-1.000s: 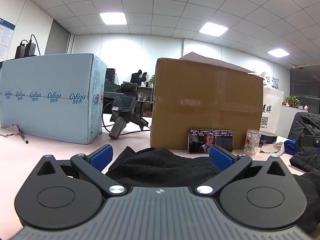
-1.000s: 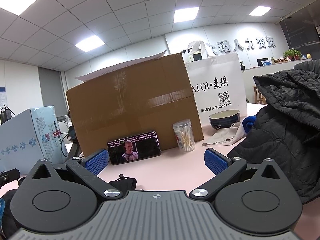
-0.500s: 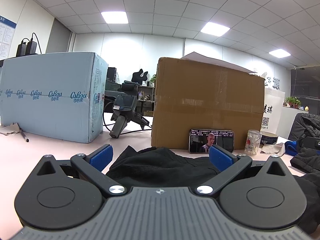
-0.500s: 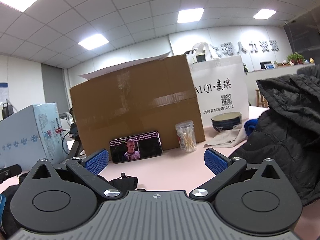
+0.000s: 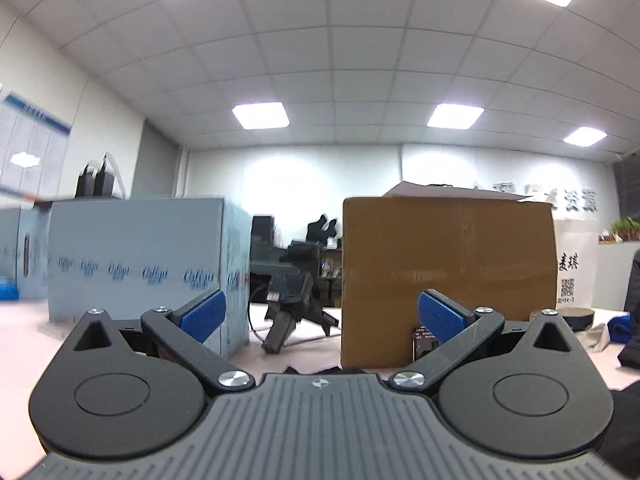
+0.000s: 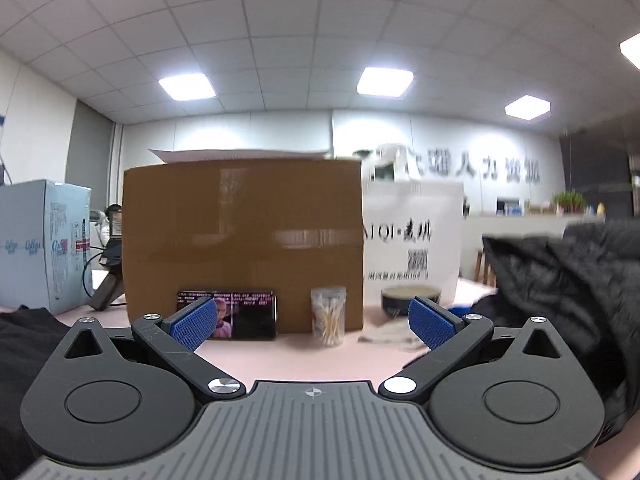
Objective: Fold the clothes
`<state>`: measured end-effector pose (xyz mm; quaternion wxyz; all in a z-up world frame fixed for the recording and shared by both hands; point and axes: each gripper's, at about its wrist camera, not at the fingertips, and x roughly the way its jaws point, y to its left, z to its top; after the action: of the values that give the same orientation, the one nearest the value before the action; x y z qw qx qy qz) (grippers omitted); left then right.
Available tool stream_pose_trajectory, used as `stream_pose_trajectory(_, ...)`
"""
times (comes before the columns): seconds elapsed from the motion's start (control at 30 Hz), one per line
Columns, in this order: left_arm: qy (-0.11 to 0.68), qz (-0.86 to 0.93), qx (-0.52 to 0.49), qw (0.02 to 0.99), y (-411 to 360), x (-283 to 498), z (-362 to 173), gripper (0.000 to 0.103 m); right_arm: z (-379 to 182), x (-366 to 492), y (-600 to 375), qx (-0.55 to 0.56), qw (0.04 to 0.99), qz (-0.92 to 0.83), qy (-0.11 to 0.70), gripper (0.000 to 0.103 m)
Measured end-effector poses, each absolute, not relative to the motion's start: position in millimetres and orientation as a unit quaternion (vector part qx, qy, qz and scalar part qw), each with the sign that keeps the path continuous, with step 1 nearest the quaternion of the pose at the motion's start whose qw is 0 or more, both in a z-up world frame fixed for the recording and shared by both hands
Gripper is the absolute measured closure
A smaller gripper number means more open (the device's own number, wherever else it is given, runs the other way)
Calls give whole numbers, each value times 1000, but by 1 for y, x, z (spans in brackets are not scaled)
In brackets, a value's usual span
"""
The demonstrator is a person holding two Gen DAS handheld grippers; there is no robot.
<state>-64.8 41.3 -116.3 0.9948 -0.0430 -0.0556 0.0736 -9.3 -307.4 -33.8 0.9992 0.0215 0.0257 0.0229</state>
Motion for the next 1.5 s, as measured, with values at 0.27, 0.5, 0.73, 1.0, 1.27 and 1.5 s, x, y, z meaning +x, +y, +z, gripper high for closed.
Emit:
stream_pose_trajectory(0.27,-40,77,-34,996,35,-51,-118,0,-35,-2,-313,26,1000,14,4,0)
stream_pose_trajectory(0.5,-33,73,-28,996,32,-47,-118,0,-37,3,-309,18,1000,10,23,0)
stream_pose_trajectory(0.73,-28,63,-36,997,33,-46,-120,0,-38,7,-312,26,999,11,33,0)
stream_pose_trajectory(1.0,-28,62,-35,997,33,-47,-120,0,-39,11,-313,30,998,11,52,0)
stream_pose_trajectory(1.27,-24,63,-33,997,34,-46,-120,0,-39,14,-315,36,997,13,63,0)
stream_pose_trajectory(1.5,-24,63,-33,997,33,-46,-120,0,-40,18,-319,49,996,3,75,0)
